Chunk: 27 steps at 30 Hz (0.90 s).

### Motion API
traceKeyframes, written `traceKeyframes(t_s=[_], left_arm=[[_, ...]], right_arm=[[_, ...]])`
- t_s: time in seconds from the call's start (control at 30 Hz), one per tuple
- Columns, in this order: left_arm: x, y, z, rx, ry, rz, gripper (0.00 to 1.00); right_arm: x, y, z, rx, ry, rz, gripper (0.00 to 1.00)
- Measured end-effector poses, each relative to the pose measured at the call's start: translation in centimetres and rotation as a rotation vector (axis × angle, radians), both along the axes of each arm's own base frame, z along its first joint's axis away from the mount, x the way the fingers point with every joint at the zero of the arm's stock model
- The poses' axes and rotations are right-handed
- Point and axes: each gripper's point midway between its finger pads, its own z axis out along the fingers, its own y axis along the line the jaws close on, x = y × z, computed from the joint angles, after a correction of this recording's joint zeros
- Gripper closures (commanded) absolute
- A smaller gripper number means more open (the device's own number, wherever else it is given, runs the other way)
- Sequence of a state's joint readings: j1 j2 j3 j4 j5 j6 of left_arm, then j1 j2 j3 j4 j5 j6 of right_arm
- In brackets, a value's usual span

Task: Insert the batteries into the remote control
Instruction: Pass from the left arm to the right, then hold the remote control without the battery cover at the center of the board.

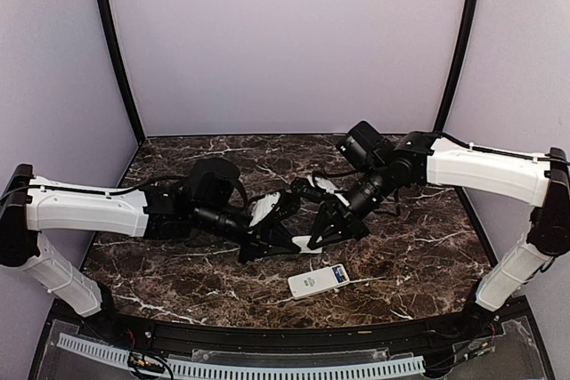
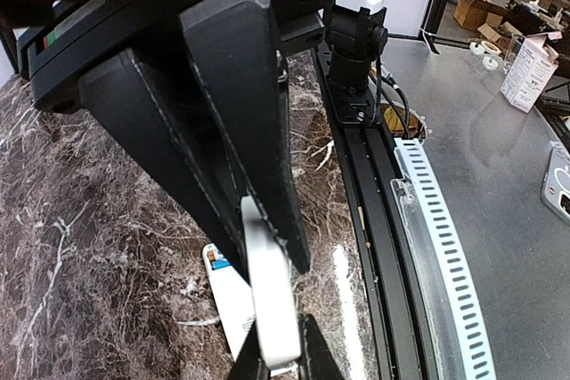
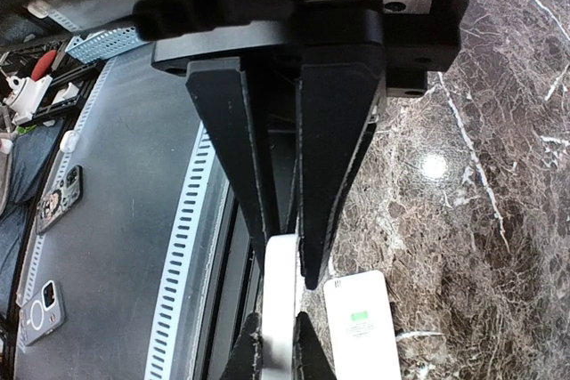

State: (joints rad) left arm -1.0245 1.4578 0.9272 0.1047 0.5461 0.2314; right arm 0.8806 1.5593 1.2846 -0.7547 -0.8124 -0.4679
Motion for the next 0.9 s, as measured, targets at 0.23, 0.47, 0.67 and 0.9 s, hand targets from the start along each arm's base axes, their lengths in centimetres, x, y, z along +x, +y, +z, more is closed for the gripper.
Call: traceKeyframes(t_s=[0.23, 0.47, 0.67, 0.9], left_arm=[[0.0, 0.1, 0.7, -0.024, -0.011, 0.01, 0.59], [0.6, 1.0, 2.9, -0.093, -0.077, 0.067, 0.24], [1.0, 2.4, 3.7, -0.145, -0.113, 0.142, 0.2], [3.0, 2.6, -0.2, -0.039, -0.094, 0.26, 0.01]], right_arm=[[0.1, 0.1, 0.6, 0.013, -0.007, -0.014, 1.0], [0.3, 0.0, 2.0, 0.04, 0.001, -0.058, 1.0], [1.8, -0.9, 3.5, 0.081, 0.025, -0.181, 1.0], [5.0, -3.5, 1.8, 0.077, 0.18, -0.519, 1.0]])
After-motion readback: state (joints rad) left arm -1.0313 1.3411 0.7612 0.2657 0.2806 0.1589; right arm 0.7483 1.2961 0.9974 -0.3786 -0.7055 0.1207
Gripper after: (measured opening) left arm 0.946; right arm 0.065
